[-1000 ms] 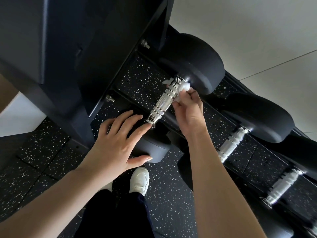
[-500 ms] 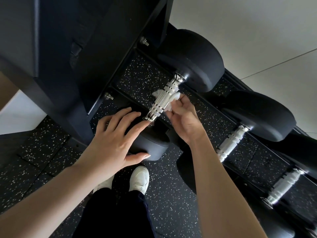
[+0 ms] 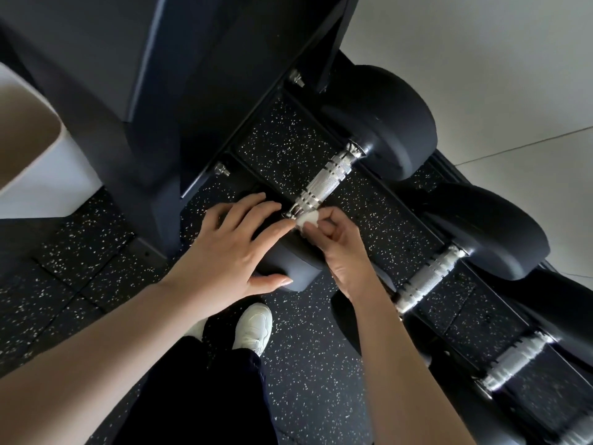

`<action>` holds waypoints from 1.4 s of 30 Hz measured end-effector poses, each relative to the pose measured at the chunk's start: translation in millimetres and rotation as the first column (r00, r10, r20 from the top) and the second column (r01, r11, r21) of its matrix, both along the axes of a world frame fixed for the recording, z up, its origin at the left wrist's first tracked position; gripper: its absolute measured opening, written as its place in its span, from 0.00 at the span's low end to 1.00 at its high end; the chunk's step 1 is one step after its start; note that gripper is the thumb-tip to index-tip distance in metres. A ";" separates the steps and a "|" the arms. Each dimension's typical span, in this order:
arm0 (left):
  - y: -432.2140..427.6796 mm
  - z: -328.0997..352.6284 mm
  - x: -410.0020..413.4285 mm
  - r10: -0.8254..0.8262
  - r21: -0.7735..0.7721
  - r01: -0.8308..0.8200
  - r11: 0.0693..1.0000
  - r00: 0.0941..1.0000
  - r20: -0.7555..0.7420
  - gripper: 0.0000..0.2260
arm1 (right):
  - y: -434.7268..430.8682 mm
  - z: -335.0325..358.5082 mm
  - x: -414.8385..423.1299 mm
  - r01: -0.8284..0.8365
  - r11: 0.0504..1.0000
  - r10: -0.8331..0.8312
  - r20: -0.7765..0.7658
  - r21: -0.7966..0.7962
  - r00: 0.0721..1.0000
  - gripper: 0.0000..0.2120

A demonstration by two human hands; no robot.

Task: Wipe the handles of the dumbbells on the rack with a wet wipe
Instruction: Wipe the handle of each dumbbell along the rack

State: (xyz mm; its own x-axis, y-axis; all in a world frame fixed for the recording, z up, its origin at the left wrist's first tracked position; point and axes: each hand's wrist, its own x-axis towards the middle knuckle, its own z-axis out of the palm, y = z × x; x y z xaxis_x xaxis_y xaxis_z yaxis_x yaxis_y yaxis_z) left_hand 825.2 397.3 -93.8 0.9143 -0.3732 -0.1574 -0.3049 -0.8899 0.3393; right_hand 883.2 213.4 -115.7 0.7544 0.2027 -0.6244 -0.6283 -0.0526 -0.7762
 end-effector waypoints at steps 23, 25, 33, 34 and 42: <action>23.4 -11.4 3.0 0.215 -0.231 -0.225 0.947 0.974 -0.069 0.37 | 32.9 30.8 8.3 -0.155 0.661 0.470 0.243 -0.734 0.849 0.07; 25.0 -13.9 3.2 0.214 -0.244 -0.224 0.943 0.975 -0.067 0.37 | 37.1 30.7 11.6 -0.181 0.612 0.503 0.202 -0.770 0.841 0.06; 25.5 -22.2 3.2 0.244 -0.326 -0.258 0.910 0.966 -0.083 0.37 | 49.0 33.4 26.2 -0.309 0.324 0.689 -0.001 -0.894 0.724 0.09; 25.2 -22.7 3.1 0.249 -0.331 -0.261 0.907 0.965 -0.078 0.36 | 49.9 35.0 26.9 -0.320 0.303 0.699 -0.019 -0.898 0.715 0.09; 24.1 -25.7 2.3 0.276 -0.362 -0.281 0.889 0.959 -0.068 0.36 | 63.6 41.6 35.3 -0.373 0.089 0.765 -0.176 -0.924 0.619 0.11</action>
